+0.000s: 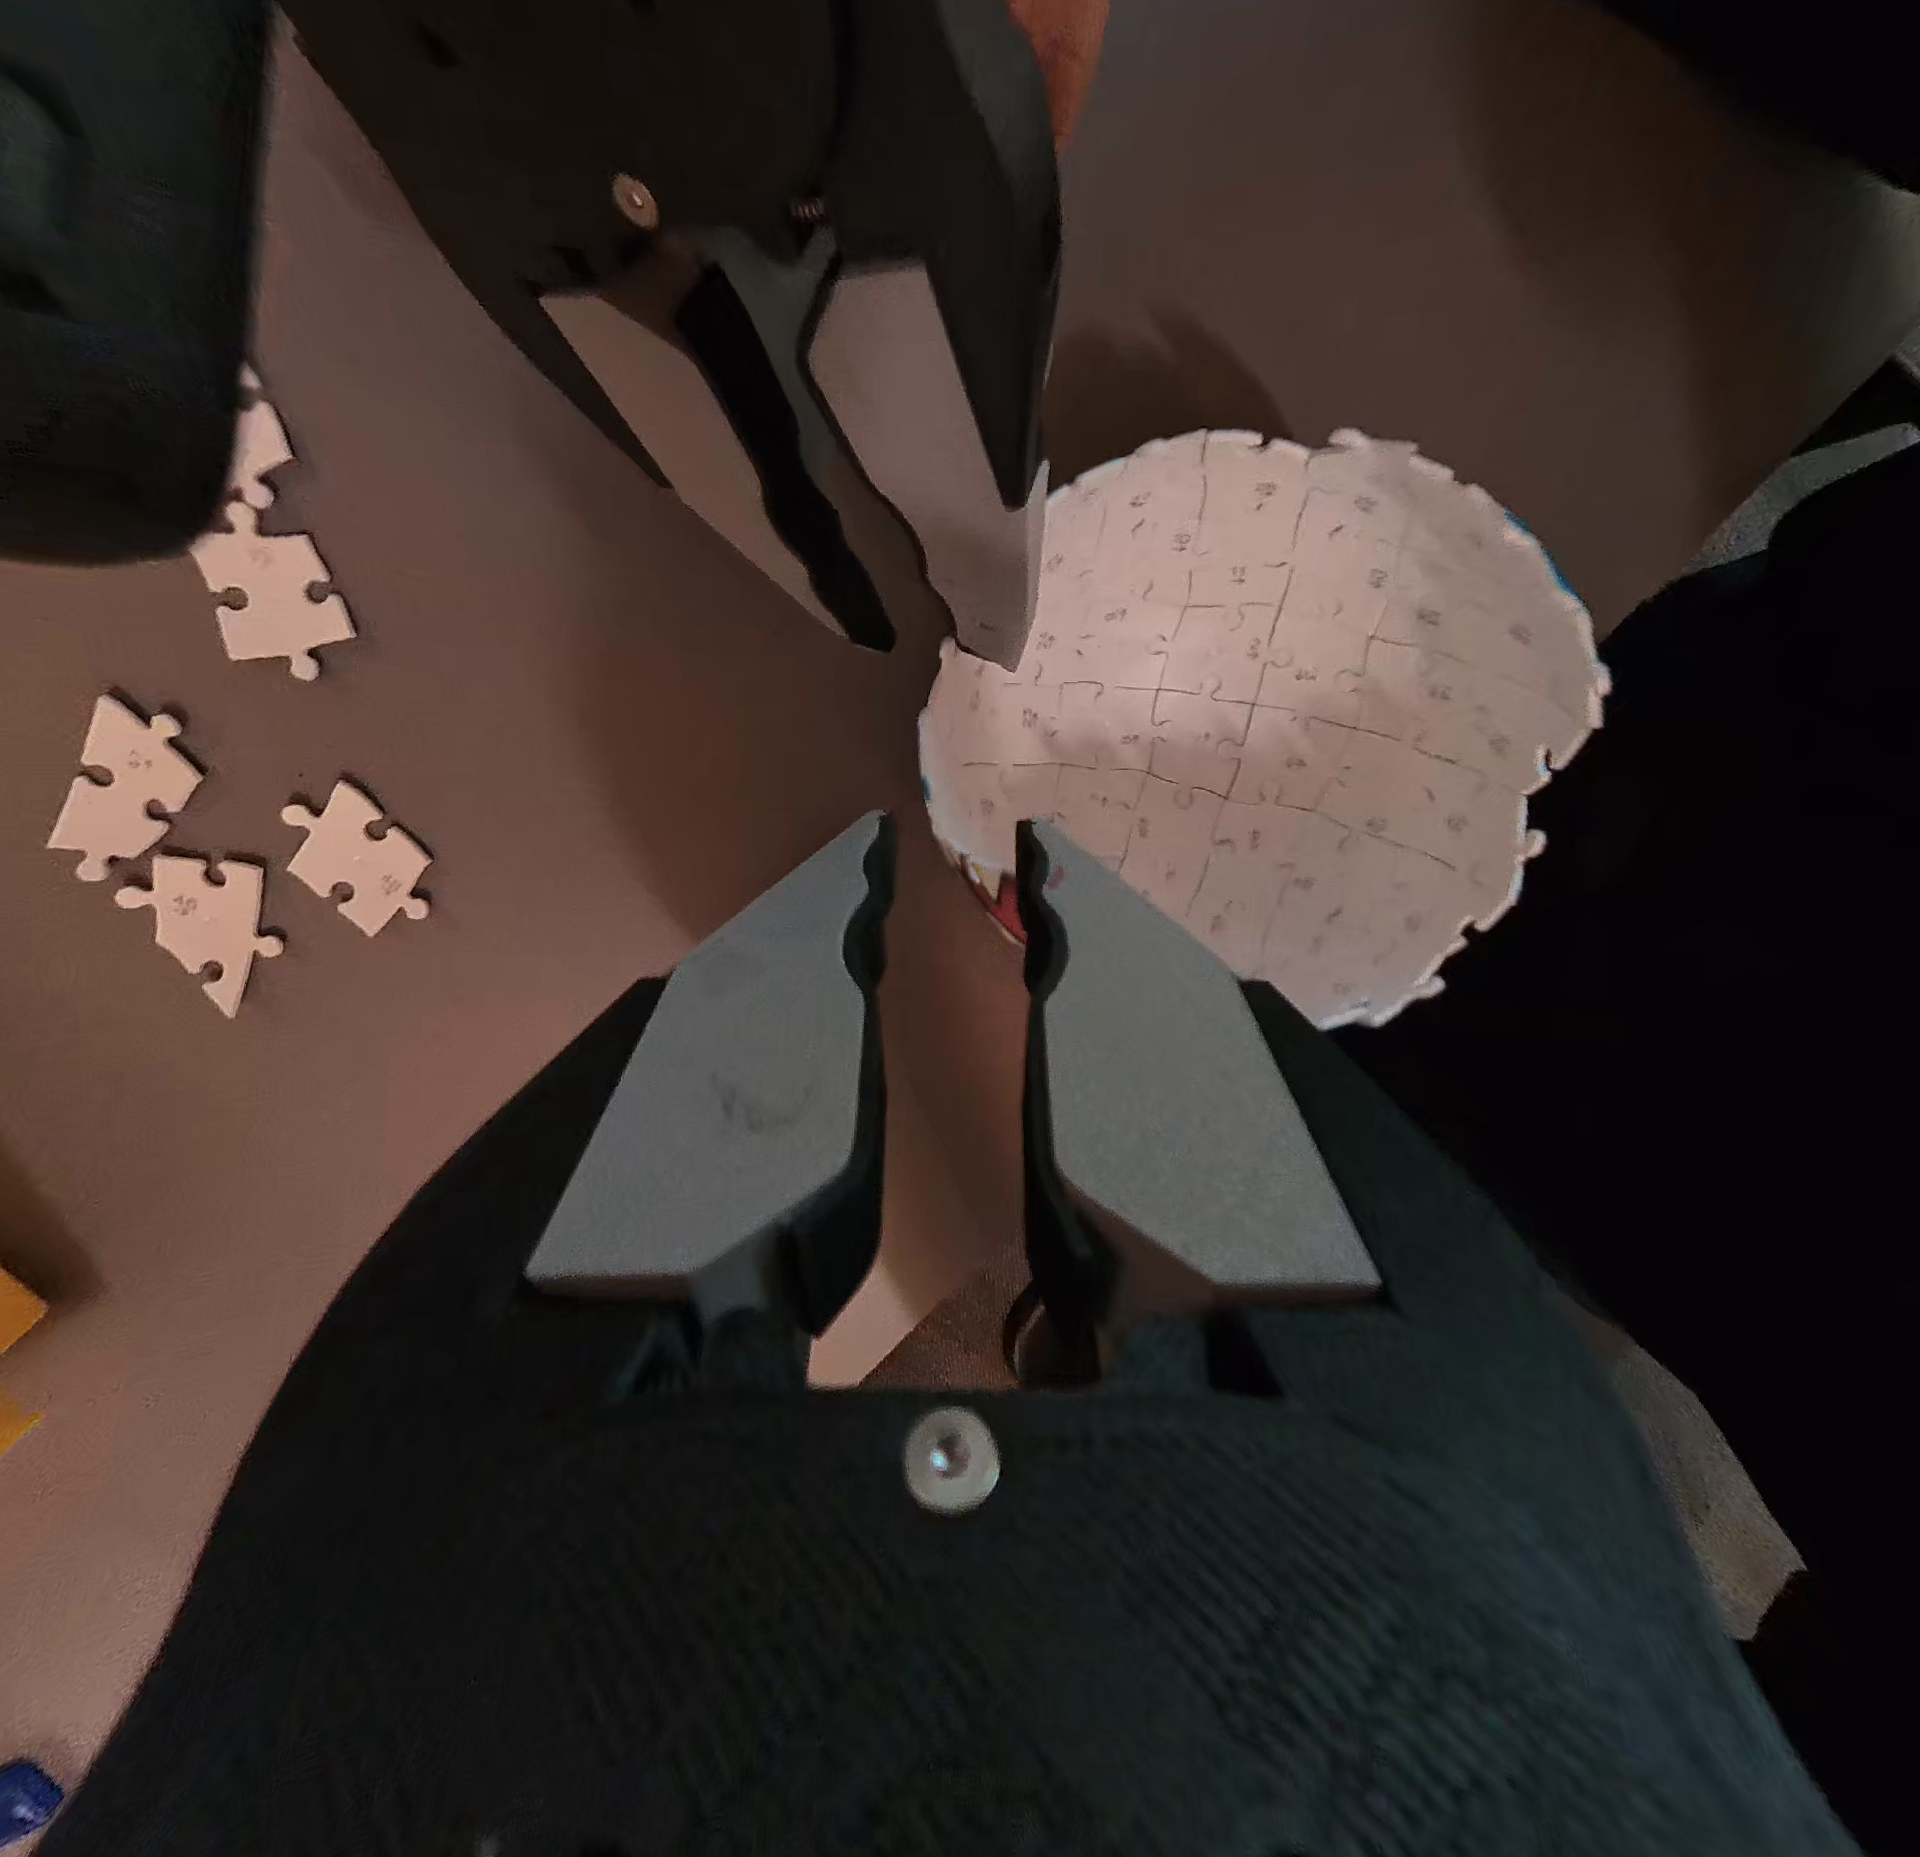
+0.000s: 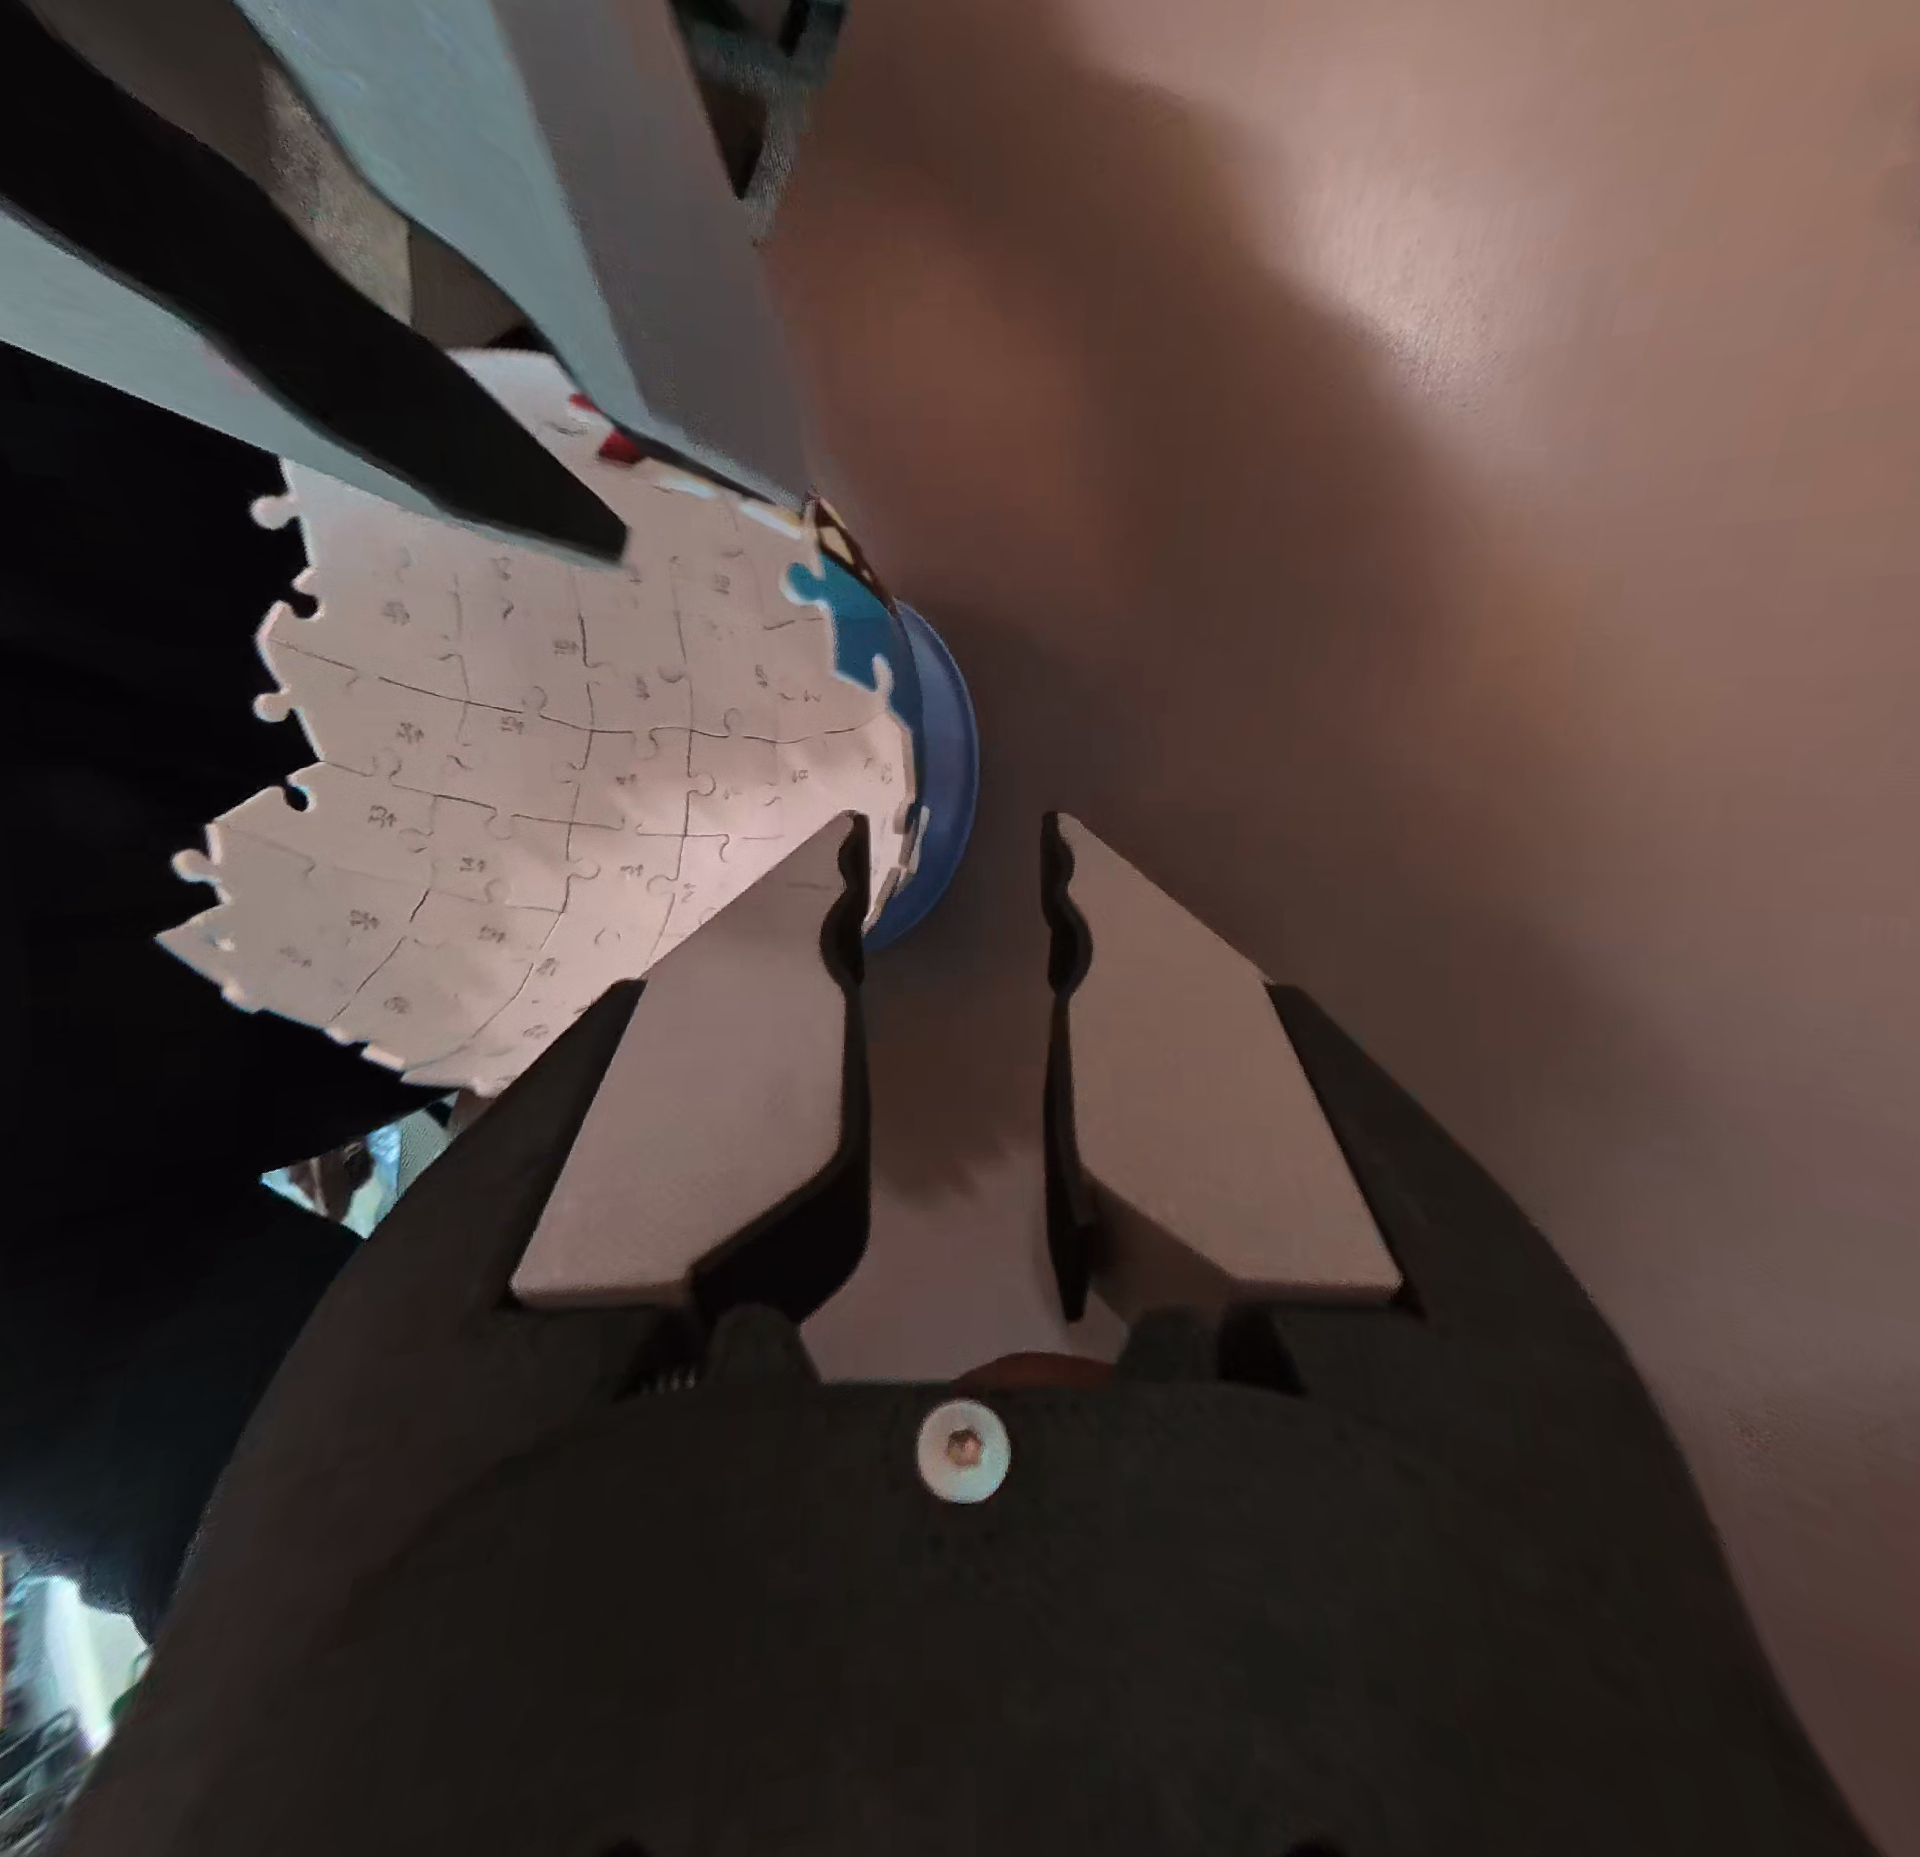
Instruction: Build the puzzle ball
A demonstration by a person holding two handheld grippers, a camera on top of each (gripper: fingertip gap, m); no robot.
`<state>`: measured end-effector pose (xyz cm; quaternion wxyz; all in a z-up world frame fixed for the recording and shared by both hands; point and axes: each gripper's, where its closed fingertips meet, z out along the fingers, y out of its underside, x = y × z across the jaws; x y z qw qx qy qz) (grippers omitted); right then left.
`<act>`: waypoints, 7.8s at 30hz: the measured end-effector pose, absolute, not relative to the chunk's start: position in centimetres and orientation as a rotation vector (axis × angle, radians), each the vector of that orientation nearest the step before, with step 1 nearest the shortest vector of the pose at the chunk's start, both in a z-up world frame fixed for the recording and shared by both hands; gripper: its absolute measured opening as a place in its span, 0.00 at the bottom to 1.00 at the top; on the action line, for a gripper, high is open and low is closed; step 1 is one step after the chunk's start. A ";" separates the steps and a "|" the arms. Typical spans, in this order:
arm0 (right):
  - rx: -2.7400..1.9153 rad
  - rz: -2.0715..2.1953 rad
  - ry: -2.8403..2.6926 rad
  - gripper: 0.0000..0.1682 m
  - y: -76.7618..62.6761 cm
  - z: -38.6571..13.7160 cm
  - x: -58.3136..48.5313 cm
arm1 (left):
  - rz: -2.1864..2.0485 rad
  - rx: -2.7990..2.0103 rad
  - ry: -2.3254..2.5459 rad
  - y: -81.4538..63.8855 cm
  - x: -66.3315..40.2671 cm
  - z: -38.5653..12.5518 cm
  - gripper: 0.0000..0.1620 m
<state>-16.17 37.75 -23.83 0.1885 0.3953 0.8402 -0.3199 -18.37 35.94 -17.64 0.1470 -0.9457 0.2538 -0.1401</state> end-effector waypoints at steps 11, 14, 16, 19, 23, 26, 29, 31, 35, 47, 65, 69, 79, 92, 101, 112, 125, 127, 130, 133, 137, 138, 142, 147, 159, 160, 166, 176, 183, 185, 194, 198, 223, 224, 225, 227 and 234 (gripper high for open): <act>1.047 -0.796 2.343 0.07 36.7 -23.8 -16.1 | -0.439 -2.700 0.713 34.8 -18.3 -17.9 0.12; 1.020 -0.765 2.350 0.01 36.5 -23.7 -16.1 | -0.447 -2.714 0.710 34.8 -18.3 -18.2 0.12; 1.010 -0.739 2.364 0.01 36.4 -23.7 -16.2 | -0.448 -2.714 0.701 34.8 -18.4 -18.2 0.12; 1.006 -0.718 2.377 0.01 36.4 -23.8 -16.2 | -0.445 -2.704 0.686 34.8 -18.5 -17.9 0.12; 0.999 -0.677 2.419 0.00 36.7 -23.8 -16.1 | -0.442 -2.705 0.679 34.9 -18.6 -17.7 0.12; 1.038 -0.630 2.490 0.13 37.2 -24.3 -16.7 | -0.440 -2.704 0.679 34.9 -18.6 -17.5 0.12; 1.056 -0.686 2.440 0.23 36.8 -23.5 -16.7 | -0.439 -2.683 0.664 35.0 -18.8 -16.9 0.12; 1.080 -0.722 2.463 0.25 36.9 -22.9 -17.3 | -0.445 -2.655 0.642 35.1 -19.0 -16.4 0.12; 1.169 -0.877 2.512 0.25 37.1 -20.4 -18.7 | -0.465 -2.576 0.593 35.0 -19.6 -14.8 0.14; 1.947 -1.226 2.861 0.29 42.7 -12.3 -17.6 | -0.474 -2.050 0.327 41.6 -26.0 -9.9 0.30; 2.752 -1.512 2.570 0.42 48.0 -19.4 -3.2 | -0.604 -1.857 0.394 48.1 -26.4 -16.3 0.30; 2.774 -1.391 2.642 0.40 49.2 -20.3 -3.1 | -0.567 -1.916 0.398 48.4 -26.8 -17.5 0.30; 2.682 -1.331 2.710 0.32 48.4 -21.8 -3.2 | -0.504 -1.886 0.302 48.7 -29.4 -16.7 0.30; 2.615 -1.383 2.651 0.25 48.1 -22.3 -3.3 | -0.455 -1.905 0.274 48.9 -30.5 -17.3 0.30; 2.646 -1.436 2.603 0.24 48.5 -21.9 -3.4 | -0.408 -1.911 0.240 49.0 -31.7 -17.4 0.29; 2.672 -1.701 2.459 0.24 48.6 -20.2 -2.8 | -0.424 -1.947 0.302 49.2 -31.2 -18.9 0.31; 2.545 -1.948 2.368 0.24 47.8 -19.0 -3.3 | -0.404 -1.843 0.370 49.0 -30.6 -17.6 0.30; 2.550 -1.968 2.332 0.24 47.7 -19.0 -2.9 | -0.394 -1.844 0.374 48.9 -30.6 -17.5 0.31; 2.577 -1.994 2.287 0.24 47.8 -18.8 -2.7 | -0.353 -1.832 0.404 48.7 -30.4 -17.4 0.30; 2.601 -1.985 2.250 0.25 48.1 -18.9 -2.8 | -0.368 -1.825 0.412 48.8 -30.0 -17.7 0.28; 2.614 -1.956 2.243 0.25 48.3 -19.1 -2.9 | -0.411 -1.859 0.432 48.8 -29.5 -18.4 0.29; 2.620 -1.940 2.251 0.26 48.3 -19.2 -3.0 | -0.405 -1.858 0.442 48.7 -29.3 -18.4 0.29; 2.662 -1.875 2.270 0.27 48.4 -19.5 -3.1 | -0.386 -1.833 0.459 48.5 -29.1 -17.8 0.28; 2.711 -1.864 2.183 0.28 48.9 -19.8 -3.1 | -0.416 -1.810 0.434 48.3 -29.4 -17.0 0.28; 2.063 -1.262 2.219 0.26 41.7 -16.4 -9.7 | -0.440 -1.820 0.439 48.1 -29.1 -16.9 0.28; 1.990 -1.160 2.235 0.25 40.8 -16.7 -10.7 | -0.437 -1.825 0.444 48.1 -29.0 -17.0 0.28; 1.742 -0.735 2.187 0.23 38.3 -19.9 -14.7 | -0.426 -1.838 0.438 48.2 -29.3 -17.2 0.28; 1.589 -0.455 2.091 0.14 37.5 -23.2 -14.9 | -0.446 -1.824 0.420 48.0 -29.6 -16.6 0.28; 1.551 -0.429 2.044 0.08 36.9 -24.1 -14.9 | -0.454 -1.834 0.426 48.0 -29.4 -16.8 0.28; 1.537 -0.435 2.022 0.05 36.7 -24.1 -14.8 | -0.453 -1.833 0.426 48.0 -29.4 -16.8 0.28; 1.491 -0.387 2.038 0.02 36.7 -24.4 -14.4 | -0.457 -1.829 0.421 47.9 -29.6 -16.6 0.28; 1.484 -0.390 2.032 0.00 36.7 -24.5 -14.4 | -0.459 -1.829 0.417 48.0 -29.6 -16.6 0.28; 1.636 -0.553 2.149 0.17 38.4 -20.5 -17.0 | -0.456 -1.831 0.402 48.0 -30.0 -16.6 0.28; 1.658 -0.585 2.159 0.17 38.6 -19.9 -17.1 | -0.459 -1.828 0.399 48.0 -30.0 -16.6 0.28; 1.687 -0.612 2.174 0.18 38.8 -19.4 -17.1 | -0.463 -1.826 0.399 48.0 -30.0 -16.5 0.28; 1.753 -0.664 2.222 0.19 39.3 -18.3 -16.7 | -0.458 -1.826 0.396 47.9 -30.1 -16.5 0.28; 2.085 -0.939 2.448 0.21 41.2 -15.1 -12.0 | -0.460 -1.827 0.385 48.0 -30.3 -16.6 0.28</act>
